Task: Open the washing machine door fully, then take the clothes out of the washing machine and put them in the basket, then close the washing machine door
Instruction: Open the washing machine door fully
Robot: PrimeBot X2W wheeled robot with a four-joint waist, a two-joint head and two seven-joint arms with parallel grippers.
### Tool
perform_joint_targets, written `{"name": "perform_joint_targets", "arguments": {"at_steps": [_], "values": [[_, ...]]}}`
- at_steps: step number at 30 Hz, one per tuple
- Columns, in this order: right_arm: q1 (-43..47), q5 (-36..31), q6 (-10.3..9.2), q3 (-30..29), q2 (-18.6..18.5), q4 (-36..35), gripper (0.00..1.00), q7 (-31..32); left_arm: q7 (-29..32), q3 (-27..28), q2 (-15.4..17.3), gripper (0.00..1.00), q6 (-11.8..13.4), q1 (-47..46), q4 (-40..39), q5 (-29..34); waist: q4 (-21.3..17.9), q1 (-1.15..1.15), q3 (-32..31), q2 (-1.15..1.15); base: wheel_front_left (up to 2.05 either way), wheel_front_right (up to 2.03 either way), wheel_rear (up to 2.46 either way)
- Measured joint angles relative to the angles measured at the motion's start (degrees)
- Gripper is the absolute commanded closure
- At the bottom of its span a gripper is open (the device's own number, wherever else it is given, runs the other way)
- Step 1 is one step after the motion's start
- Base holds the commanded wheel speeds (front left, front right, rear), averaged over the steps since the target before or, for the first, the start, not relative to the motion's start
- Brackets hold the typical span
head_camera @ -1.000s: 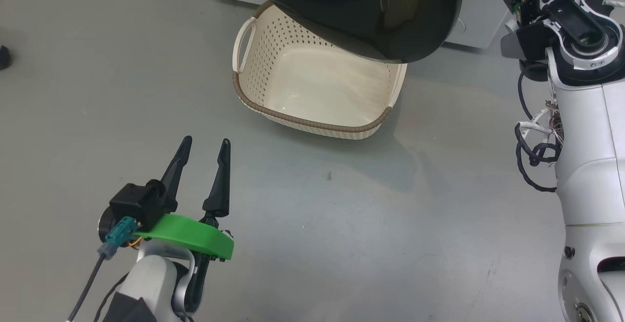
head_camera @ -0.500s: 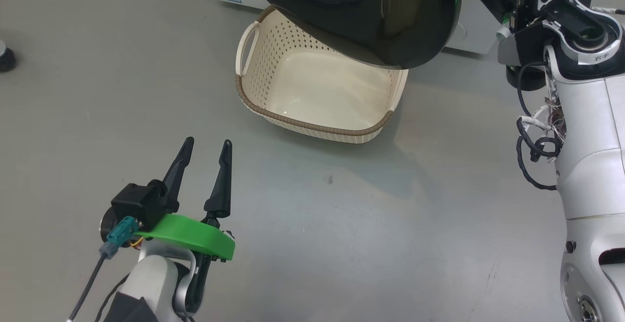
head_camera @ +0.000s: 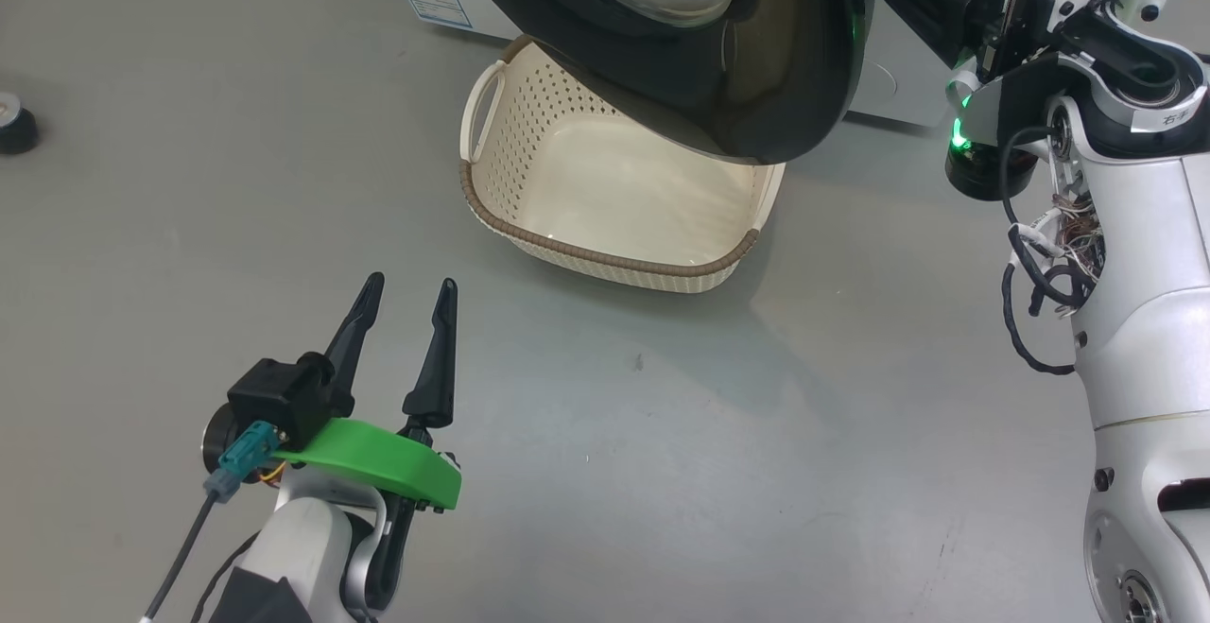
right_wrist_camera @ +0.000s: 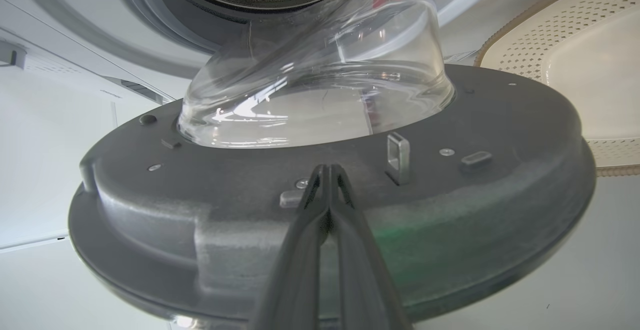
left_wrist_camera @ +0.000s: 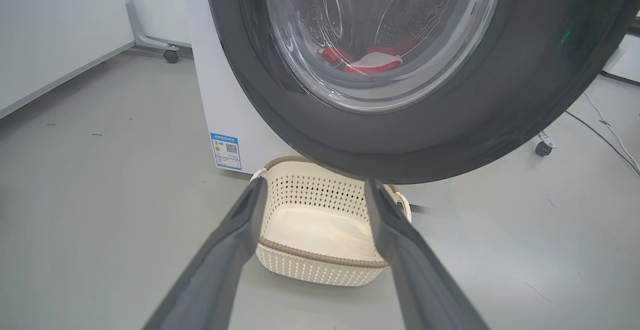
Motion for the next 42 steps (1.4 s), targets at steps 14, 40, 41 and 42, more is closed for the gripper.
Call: {"name": "perform_joint_targets", "arguments": {"at_steps": [14, 40, 41, 42], "values": [[-0.02, 3.88, 0.00, 4.67, 0.01, 2.74, 1.00, 2.98, 0.00, -0.58, 0.01, 0.00, 0.41, 0.01, 0.13, -0.07, 1.06, 0.00, -0.73, 0.00, 0.00, 0.00, 0.00], [2.09, 13.92, -0.08, 18.44, -0.14, 1.97, 1.00, 5.76, 0.00, -0.93, 0.01, 0.00, 0.67, 0.08, 0.07, -0.07, 1.74, 0.00, -1.97, 0.00, 0.00, 0.00, 0.00], [2.26, 14.49, -0.08, 19.33, -0.15, 1.70, 1.00, 5.87, 0.00, -0.99, 0.01, 0.00, 0.67, 0.08, 0.07, -0.07, 1.77, 0.00, -2.02, 0.00, 0.00, 0.00, 0.00], [2.48, 14.95, -0.08, 20.31, -0.15, 1.35, 1.00, 5.99, 0.00, -1.05, 0.01, 0.00, 0.67, 0.08, 0.07, -0.07, 1.80, 0.00, -2.08, 0.00, 0.00, 0.00, 0.00]]}}
